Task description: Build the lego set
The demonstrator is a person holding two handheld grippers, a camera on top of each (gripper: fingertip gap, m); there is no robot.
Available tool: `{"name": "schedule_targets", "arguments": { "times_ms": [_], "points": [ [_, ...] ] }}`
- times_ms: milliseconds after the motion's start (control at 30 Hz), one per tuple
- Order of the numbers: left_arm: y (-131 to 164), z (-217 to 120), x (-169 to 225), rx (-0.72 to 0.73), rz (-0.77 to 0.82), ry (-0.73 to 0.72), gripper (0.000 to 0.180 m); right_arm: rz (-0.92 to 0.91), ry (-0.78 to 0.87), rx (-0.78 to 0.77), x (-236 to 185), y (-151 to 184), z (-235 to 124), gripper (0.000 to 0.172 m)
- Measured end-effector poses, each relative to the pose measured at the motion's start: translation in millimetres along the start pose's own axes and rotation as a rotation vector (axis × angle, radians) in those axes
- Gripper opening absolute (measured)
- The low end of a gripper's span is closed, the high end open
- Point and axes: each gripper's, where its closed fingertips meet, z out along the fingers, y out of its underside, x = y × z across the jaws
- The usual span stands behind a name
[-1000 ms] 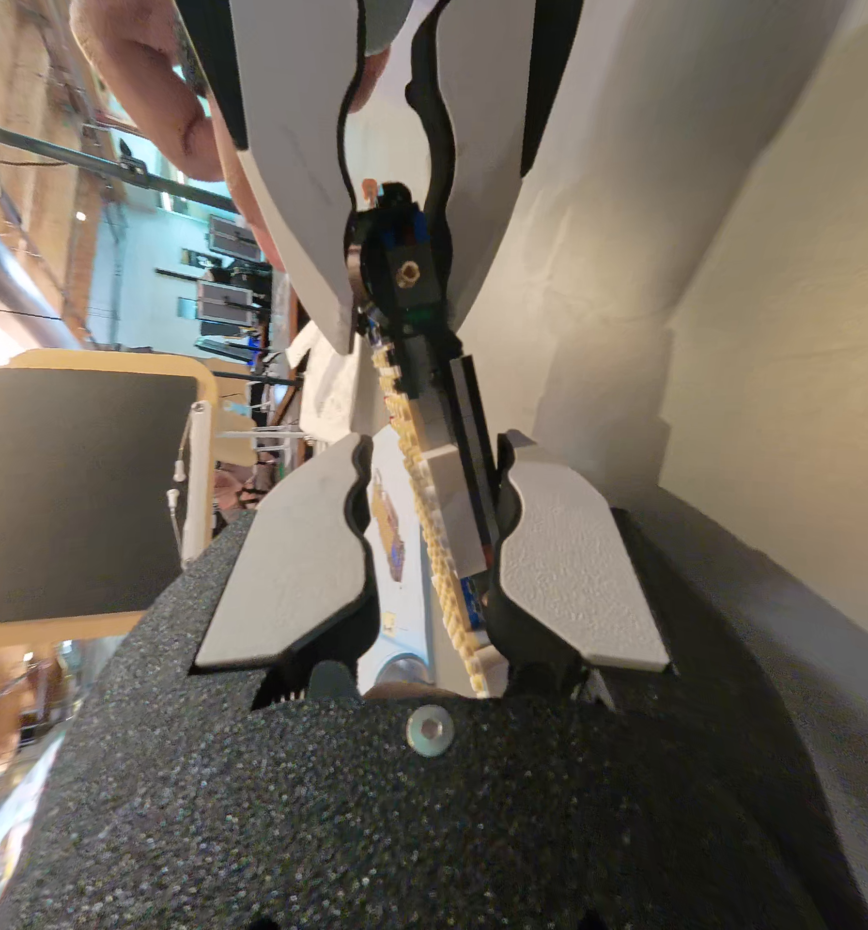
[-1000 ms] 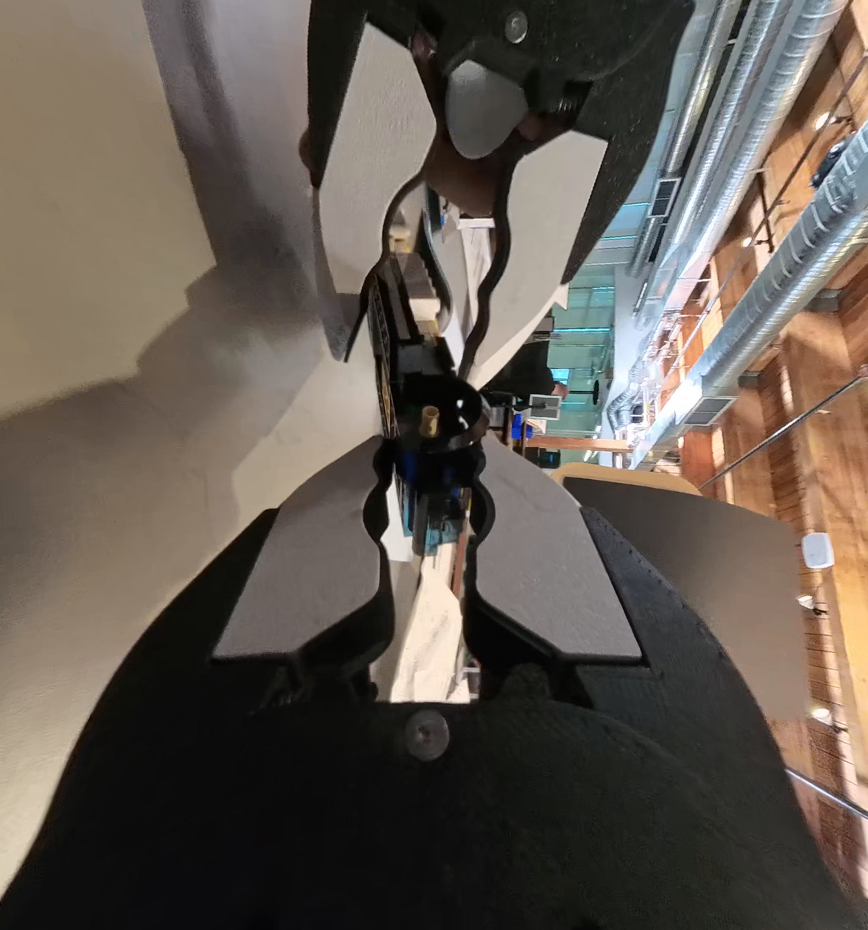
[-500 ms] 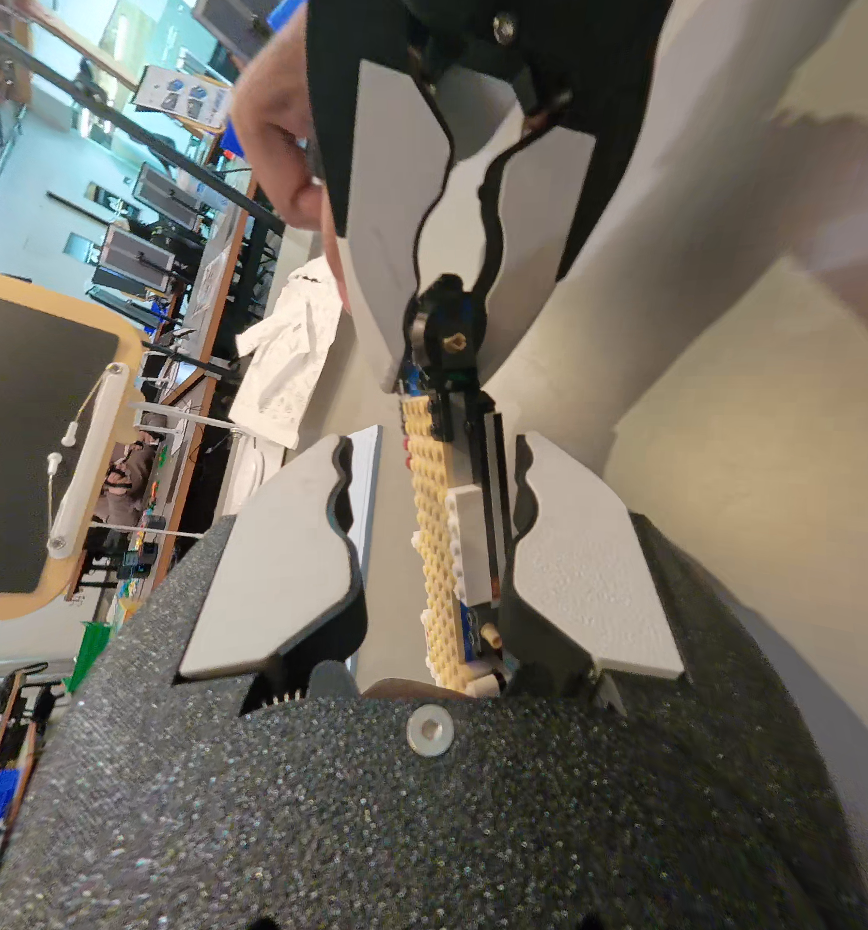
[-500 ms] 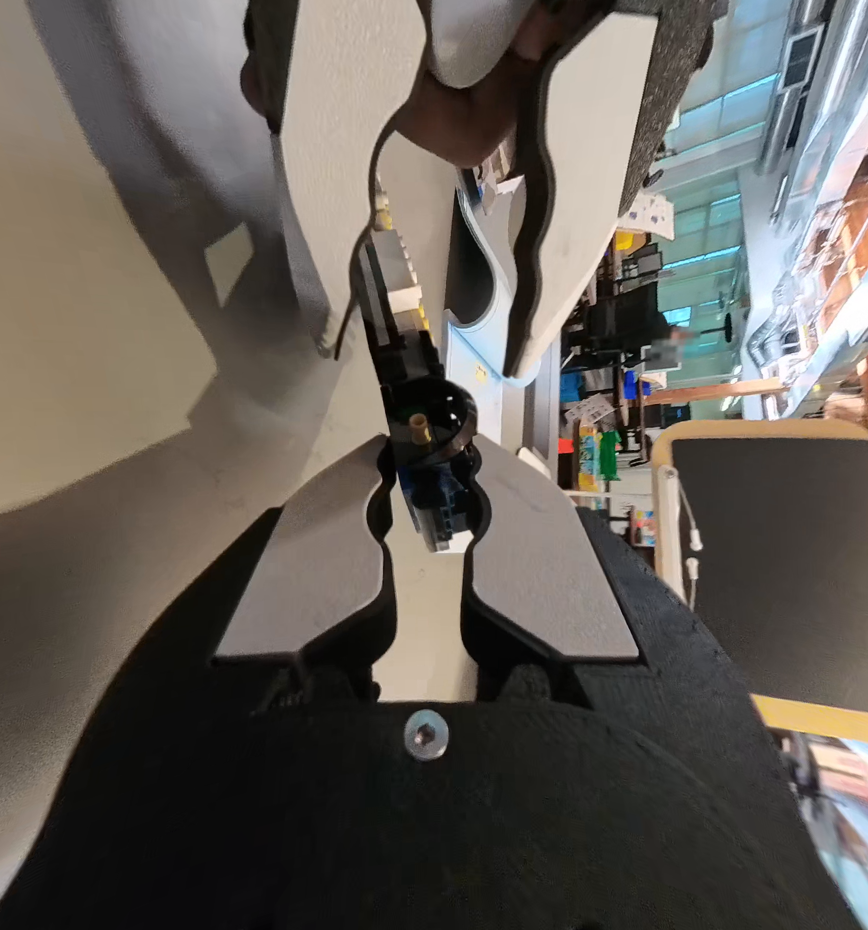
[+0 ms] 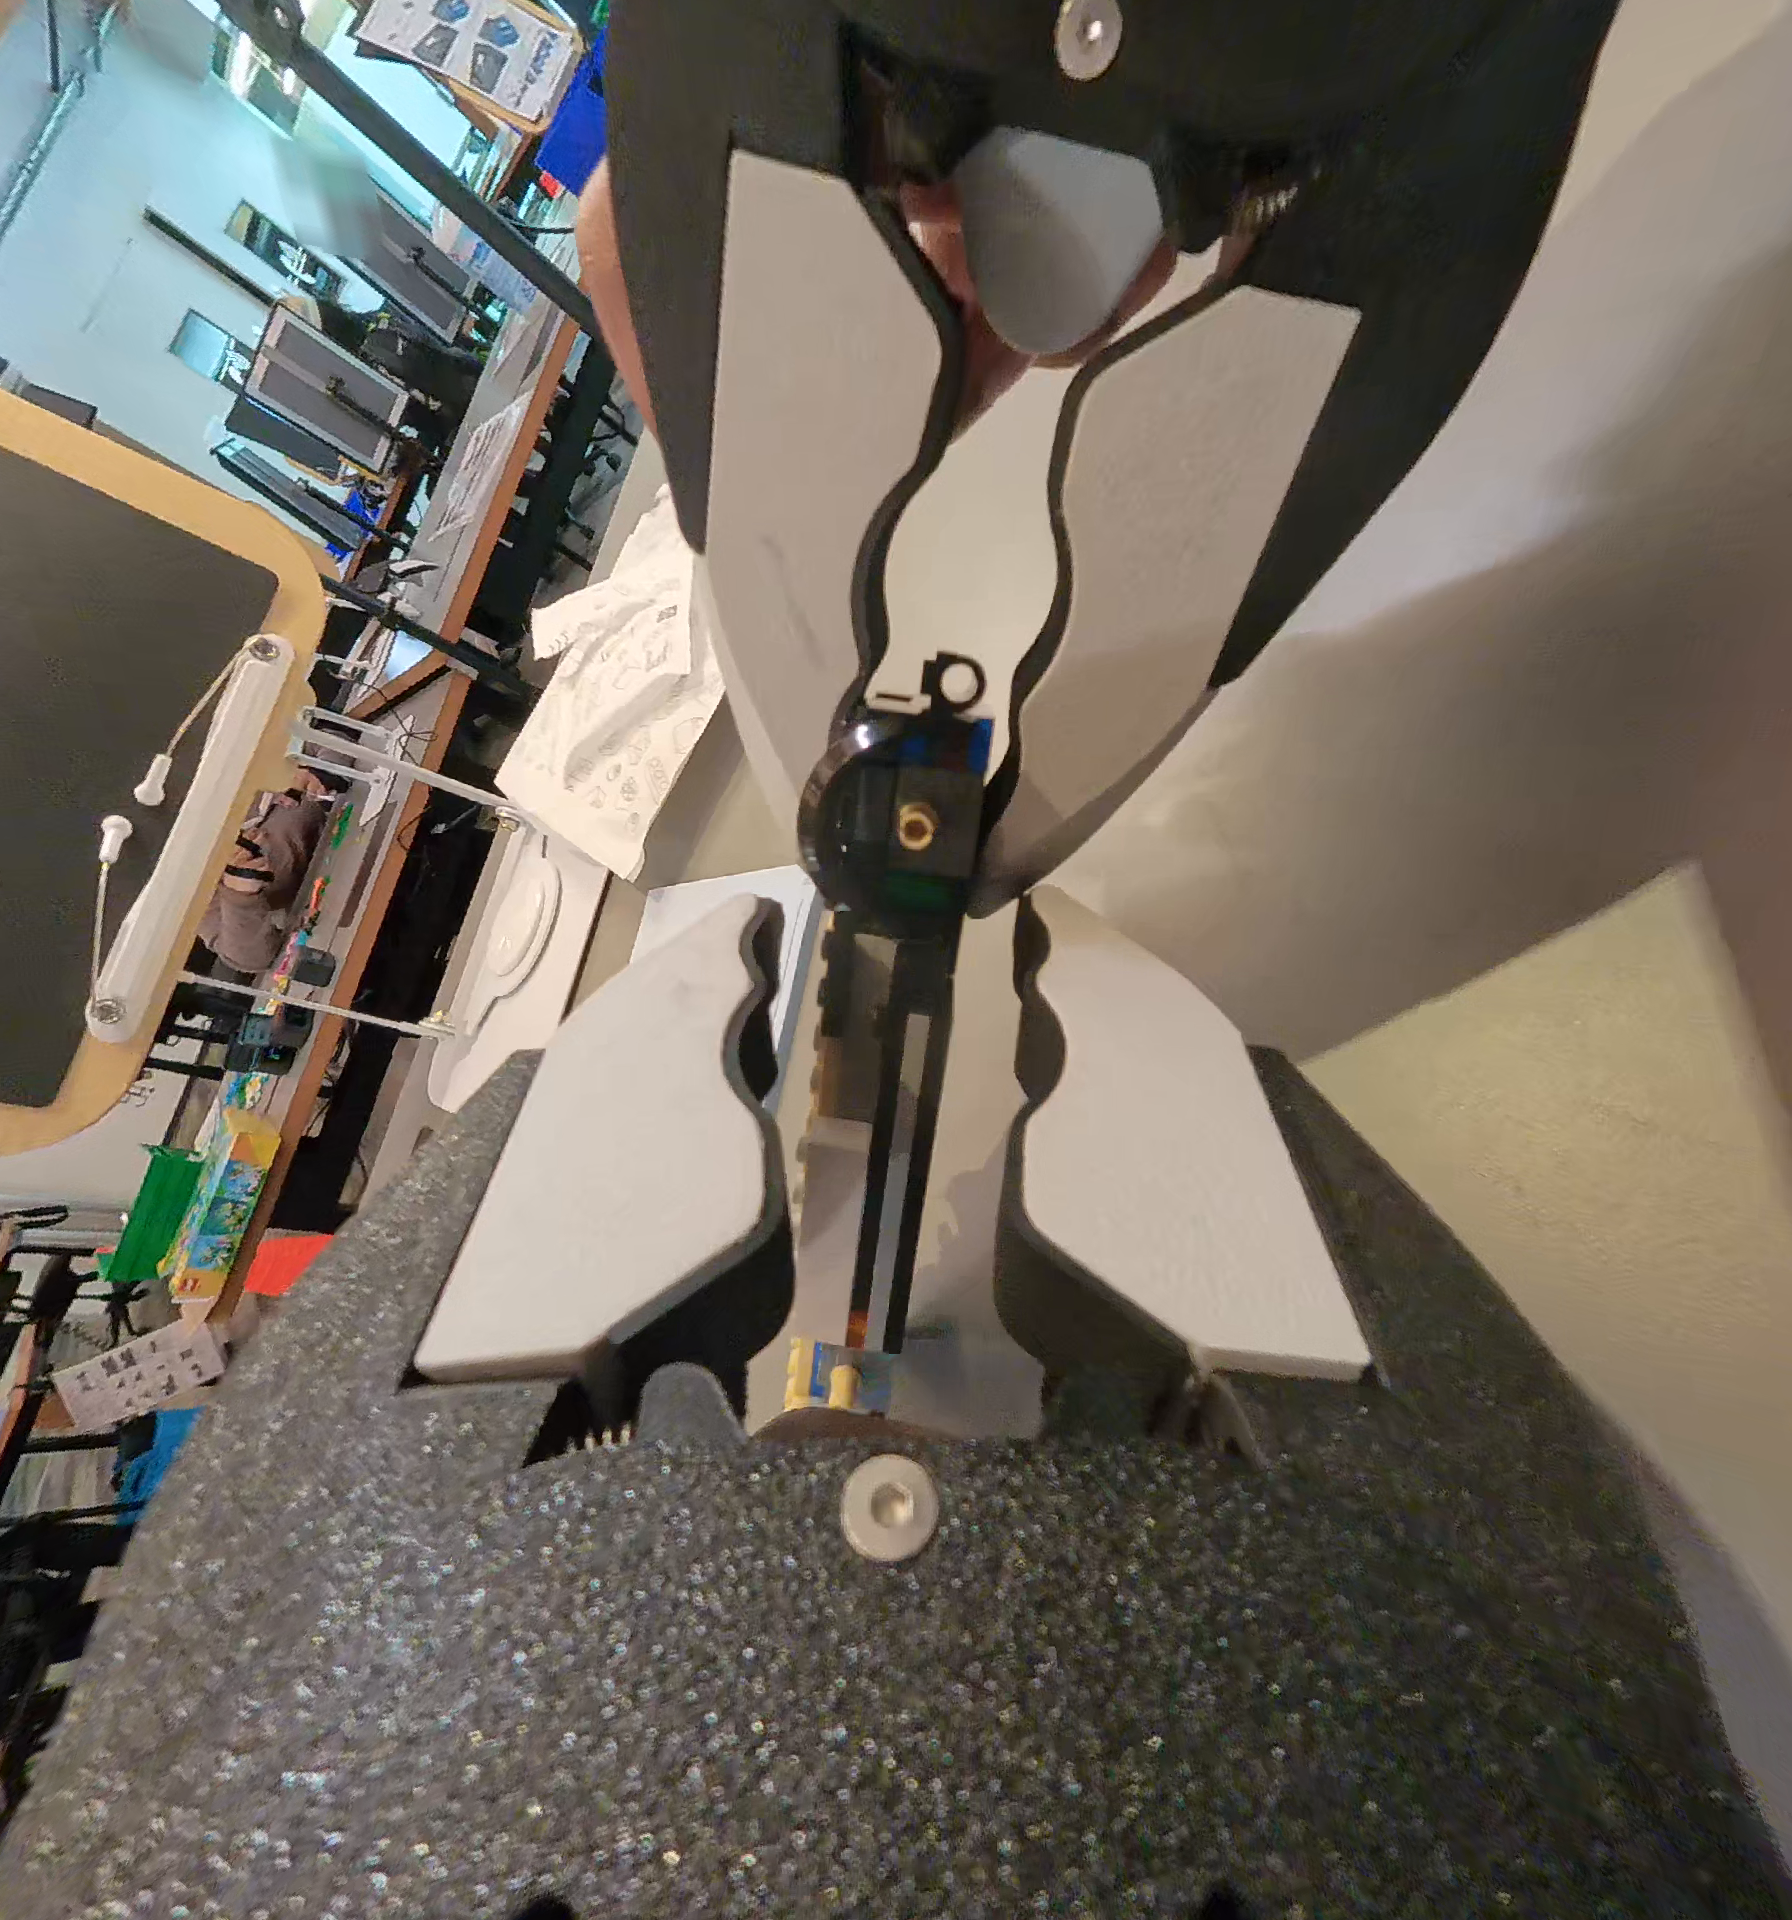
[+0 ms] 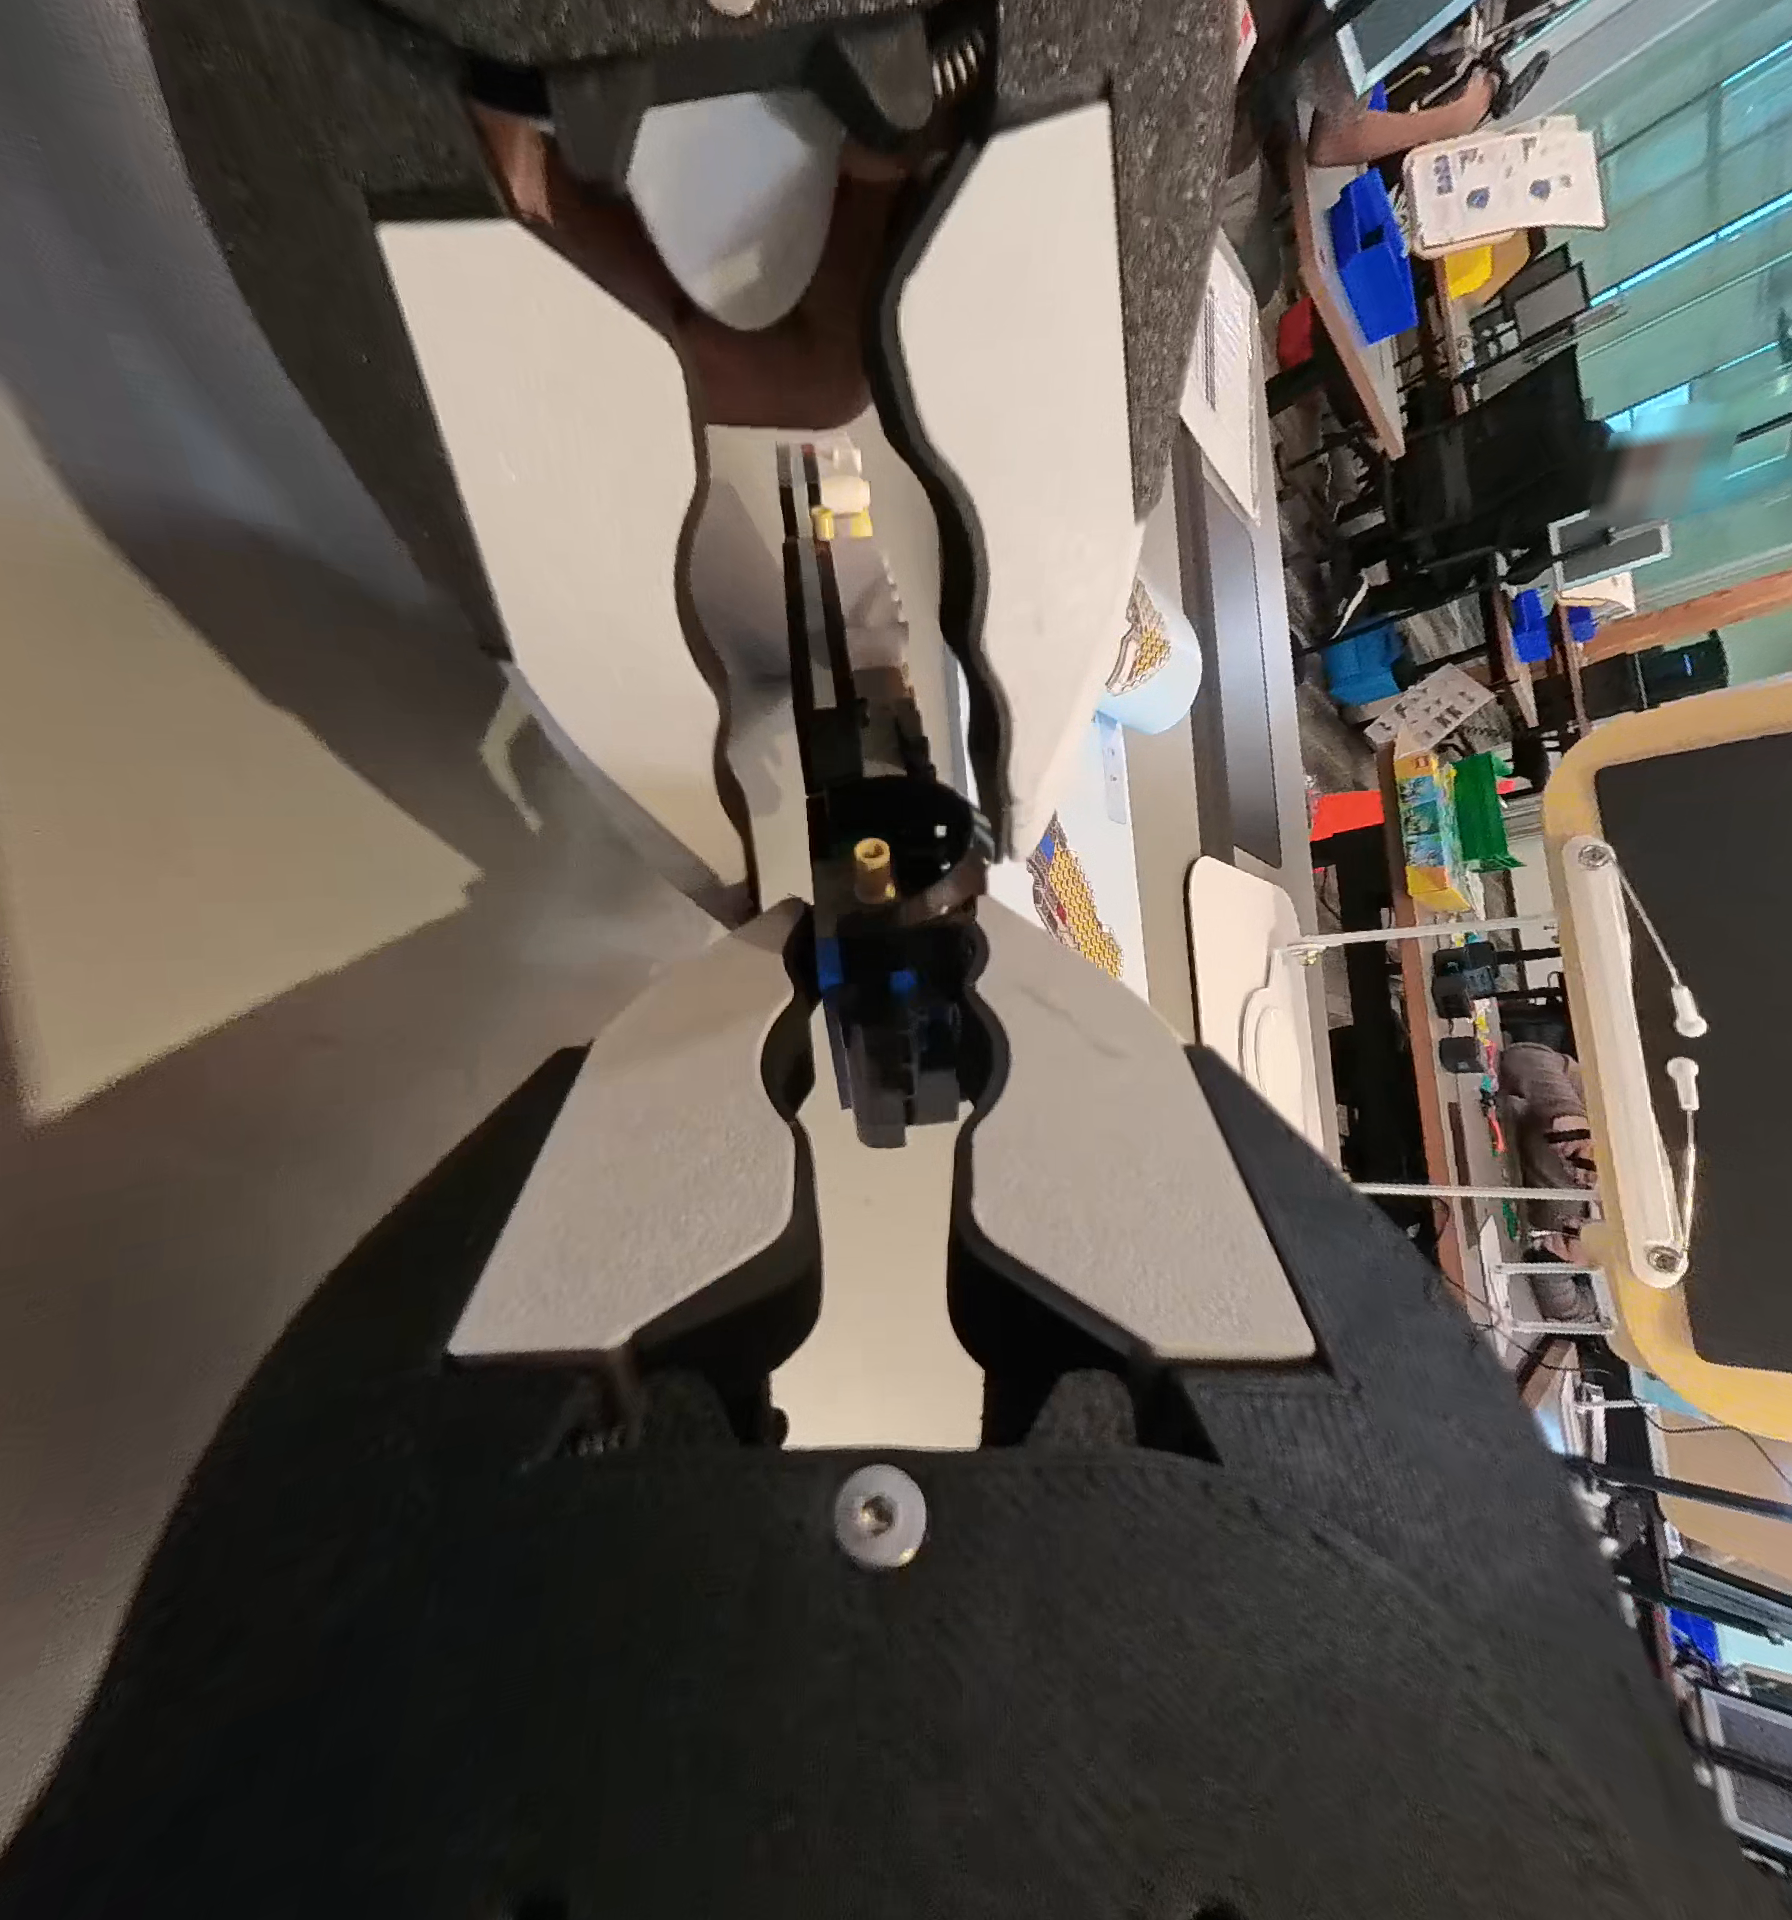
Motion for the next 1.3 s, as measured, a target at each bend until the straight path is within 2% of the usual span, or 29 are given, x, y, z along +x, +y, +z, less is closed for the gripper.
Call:
{"name": "schedule_targets", "arguments": {
  "times_ms": [367, 767, 1167, 1300],
  "points": [
    [9.4, 2.9, -1.6, -0.002, 0.156, 0.002, 0.024, -0.037, -0.009, 0.063, -1.5, -5.6, -2.8, 0.023],
    [4.9, -0.3, -3.0, 0.058, 0.126, 0.017, 0.024, -0.049, 0.01, 0.11, 0.4, -10.1, -6.5, 0.023],
    [2.4, -3.8, 2.0, 0.077, 0.226, -0.003, 0.025, -0.126, 0.014, 0.141, -7.7, -15.8, -9.9, 0.022],
    [0.4, -8.2, 2.3, 0.087, 0.299, -0.041, 0.024, -0.227, 0.049, 0.159, -9.2, -18.3, -16.4, 0.027]
  ]
}}
